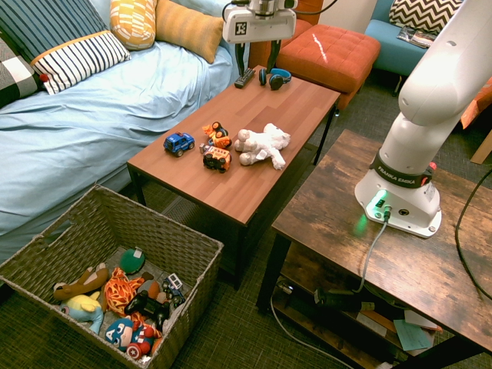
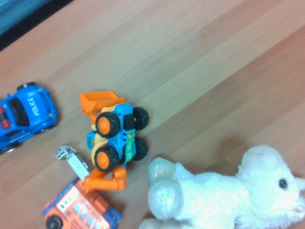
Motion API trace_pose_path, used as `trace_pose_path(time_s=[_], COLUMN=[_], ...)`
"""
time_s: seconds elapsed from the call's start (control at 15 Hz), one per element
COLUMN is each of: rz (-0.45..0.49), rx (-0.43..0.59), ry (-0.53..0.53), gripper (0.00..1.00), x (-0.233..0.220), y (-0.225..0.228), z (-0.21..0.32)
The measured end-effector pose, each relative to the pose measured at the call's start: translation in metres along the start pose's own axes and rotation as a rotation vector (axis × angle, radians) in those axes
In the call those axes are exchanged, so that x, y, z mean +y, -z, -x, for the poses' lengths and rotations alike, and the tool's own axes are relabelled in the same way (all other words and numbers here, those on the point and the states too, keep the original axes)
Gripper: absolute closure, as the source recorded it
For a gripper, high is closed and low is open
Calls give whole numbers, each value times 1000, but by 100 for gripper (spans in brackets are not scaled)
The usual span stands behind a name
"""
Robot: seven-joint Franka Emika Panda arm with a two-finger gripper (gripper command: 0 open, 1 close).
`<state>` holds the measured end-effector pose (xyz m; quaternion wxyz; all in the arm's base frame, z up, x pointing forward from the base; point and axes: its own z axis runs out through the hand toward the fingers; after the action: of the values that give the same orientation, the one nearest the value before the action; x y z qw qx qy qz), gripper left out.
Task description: Put the stuffed toy in the basket
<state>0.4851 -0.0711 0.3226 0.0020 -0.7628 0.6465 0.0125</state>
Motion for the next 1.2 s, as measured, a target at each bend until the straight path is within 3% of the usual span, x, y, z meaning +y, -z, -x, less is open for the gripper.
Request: trace_pose_path(time_s=[0.4, 0.93, 1.2], rz=[88, 149, 152], rx=[-23, -41, -59], ry=[-28, -25, -16], gripper=[0, 0, 0], x=[-24, 45, 57], y=[-78, -145, -176], z=[6, -5, -4])
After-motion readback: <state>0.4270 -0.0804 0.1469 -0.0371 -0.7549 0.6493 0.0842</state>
